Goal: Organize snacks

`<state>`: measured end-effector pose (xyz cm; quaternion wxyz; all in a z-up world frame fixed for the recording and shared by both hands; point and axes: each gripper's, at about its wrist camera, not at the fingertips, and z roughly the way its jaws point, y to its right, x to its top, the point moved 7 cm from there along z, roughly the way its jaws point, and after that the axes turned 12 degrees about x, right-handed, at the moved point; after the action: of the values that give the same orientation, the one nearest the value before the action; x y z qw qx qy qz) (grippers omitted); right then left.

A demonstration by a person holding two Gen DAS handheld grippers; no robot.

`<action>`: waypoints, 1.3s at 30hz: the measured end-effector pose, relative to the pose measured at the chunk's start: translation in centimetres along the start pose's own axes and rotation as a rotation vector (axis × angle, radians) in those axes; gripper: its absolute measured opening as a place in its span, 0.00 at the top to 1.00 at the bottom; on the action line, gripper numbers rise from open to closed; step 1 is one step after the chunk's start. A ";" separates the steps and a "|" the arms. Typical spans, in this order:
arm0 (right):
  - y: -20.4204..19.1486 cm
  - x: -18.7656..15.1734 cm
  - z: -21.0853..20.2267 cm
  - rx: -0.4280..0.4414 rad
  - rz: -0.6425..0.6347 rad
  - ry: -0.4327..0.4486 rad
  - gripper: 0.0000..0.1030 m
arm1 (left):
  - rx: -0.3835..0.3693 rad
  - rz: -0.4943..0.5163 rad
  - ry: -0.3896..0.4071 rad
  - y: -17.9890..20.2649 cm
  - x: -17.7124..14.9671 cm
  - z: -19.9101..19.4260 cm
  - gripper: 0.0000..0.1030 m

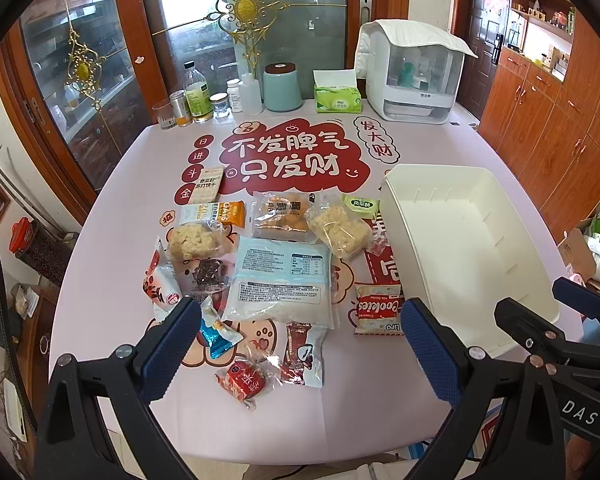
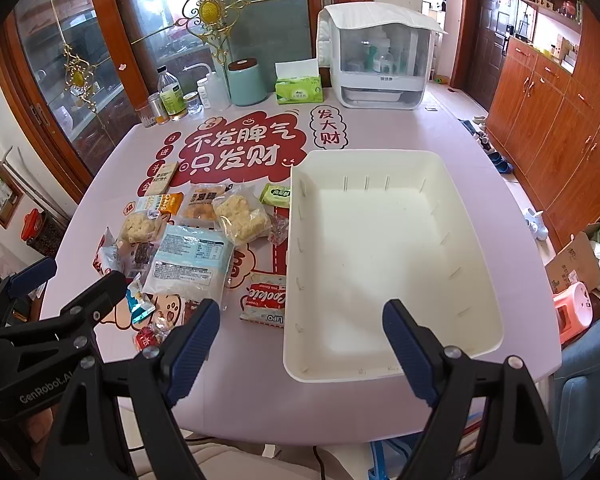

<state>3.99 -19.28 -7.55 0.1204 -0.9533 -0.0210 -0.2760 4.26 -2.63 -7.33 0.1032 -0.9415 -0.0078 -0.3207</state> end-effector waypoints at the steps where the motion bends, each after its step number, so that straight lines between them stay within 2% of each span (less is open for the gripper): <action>1: 0.0 0.0 0.0 0.000 0.000 0.001 0.18 | 0.000 0.000 -0.001 0.0 0.1 0.0 0.04; 22: 0.0 -0.2 0.2 0.004 0.002 0.003 0.18 | 0.004 0.006 0.003 -0.1 0.3 0.0 0.04; 29: -1.3 0.3 0.6 0.026 -0.014 0.009 0.18 | -0.049 -0.043 0.000 -2.3 1.8 -0.4 0.04; 32: -2.5 0.9 1.0 0.051 -0.028 0.008 0.18 | -0.012 -0.092 0.005 -5.3 2.7 -0.1 0.03; 37: -4.5 1.1 2.2 0.096 -0.037 -0.008 0.18 | 0.149 -0.151 -0.001 -12.7 3.9 1.6 0.03; 39: -5.4 1.2 2.9 0.117 -0.034 -0.024 0.18 | 0.187 -0.164 -0.015 -15.2 4.1 2.4 0.03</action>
<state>5.92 -13.35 -8.13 0.1710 -0.9475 -0.0546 -0.2648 7.71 12.52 -3.82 0.1641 -0.9263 -0.1155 -0.3189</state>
